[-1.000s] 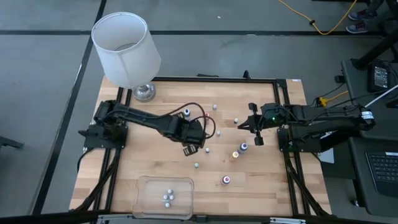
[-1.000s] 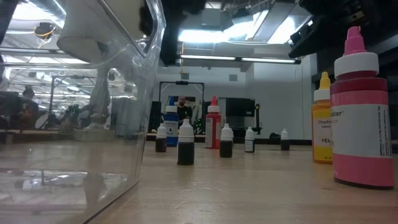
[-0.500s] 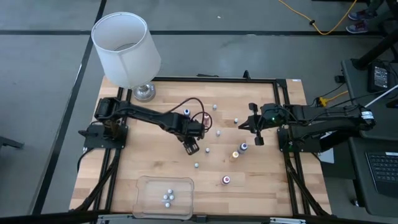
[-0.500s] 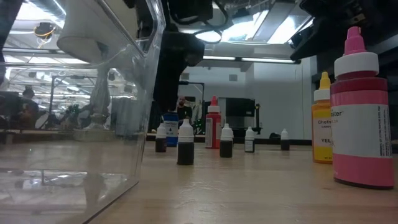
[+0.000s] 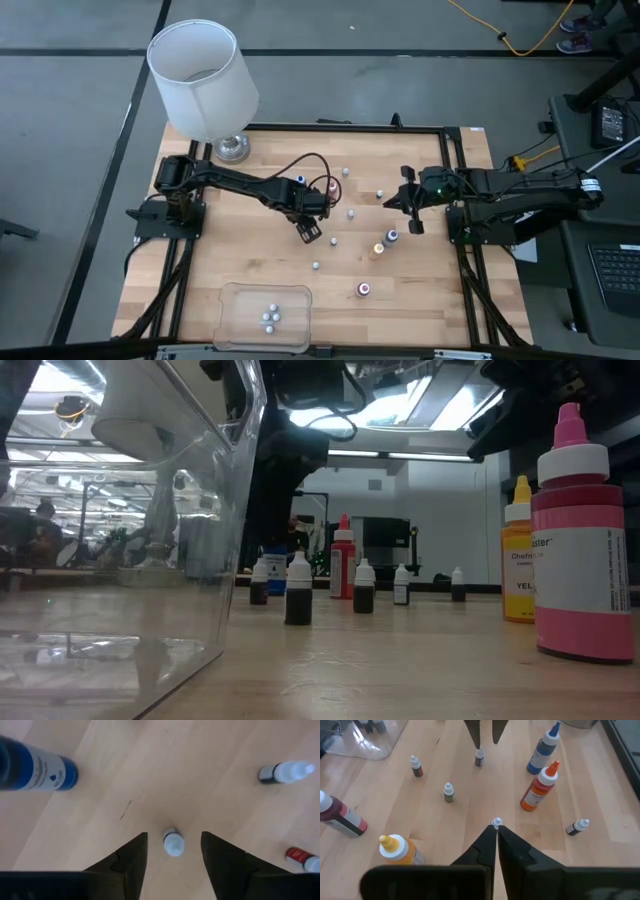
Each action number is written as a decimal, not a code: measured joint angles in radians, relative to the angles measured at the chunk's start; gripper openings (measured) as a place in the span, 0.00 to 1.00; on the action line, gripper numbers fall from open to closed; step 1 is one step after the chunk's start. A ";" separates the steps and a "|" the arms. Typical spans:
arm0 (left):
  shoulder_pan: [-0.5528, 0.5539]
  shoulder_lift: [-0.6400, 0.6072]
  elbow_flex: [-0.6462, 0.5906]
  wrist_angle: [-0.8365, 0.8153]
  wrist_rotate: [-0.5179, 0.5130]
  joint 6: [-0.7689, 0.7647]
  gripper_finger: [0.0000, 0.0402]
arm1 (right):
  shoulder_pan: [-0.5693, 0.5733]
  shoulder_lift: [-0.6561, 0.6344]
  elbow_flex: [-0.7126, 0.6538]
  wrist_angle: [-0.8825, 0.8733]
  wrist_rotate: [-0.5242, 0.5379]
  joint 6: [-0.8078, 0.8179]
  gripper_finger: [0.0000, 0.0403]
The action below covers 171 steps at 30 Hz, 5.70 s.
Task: Pick & Place food coloring
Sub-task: Put the small violet food coloring bottle into the bin
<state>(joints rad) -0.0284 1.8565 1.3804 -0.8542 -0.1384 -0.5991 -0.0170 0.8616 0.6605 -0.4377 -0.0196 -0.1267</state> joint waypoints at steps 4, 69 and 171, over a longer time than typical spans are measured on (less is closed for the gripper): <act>0.000 0.003 0.000 -0.002 -0.016 -0.001 0.55 | 0.000 0.000 0.000 -0.001 0.000 0.021 0.06; -0.017 -0.005 -0.106 0.098 0.057 -0.087 0.10 | 0.000 0.000 0.000 0.000 0.000 0.012 0.06; -0.002 0.017 -0.104 0.127 0.107 0.078 0.12 | 0.000 0.000 0.000 -0.001 0.026 0.046 0.06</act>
<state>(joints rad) -0.0303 1.8736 1.2767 -0.7276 -0.0314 -0.5214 -0.0170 0.8616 0.6605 -0.4387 0.0068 -0.0803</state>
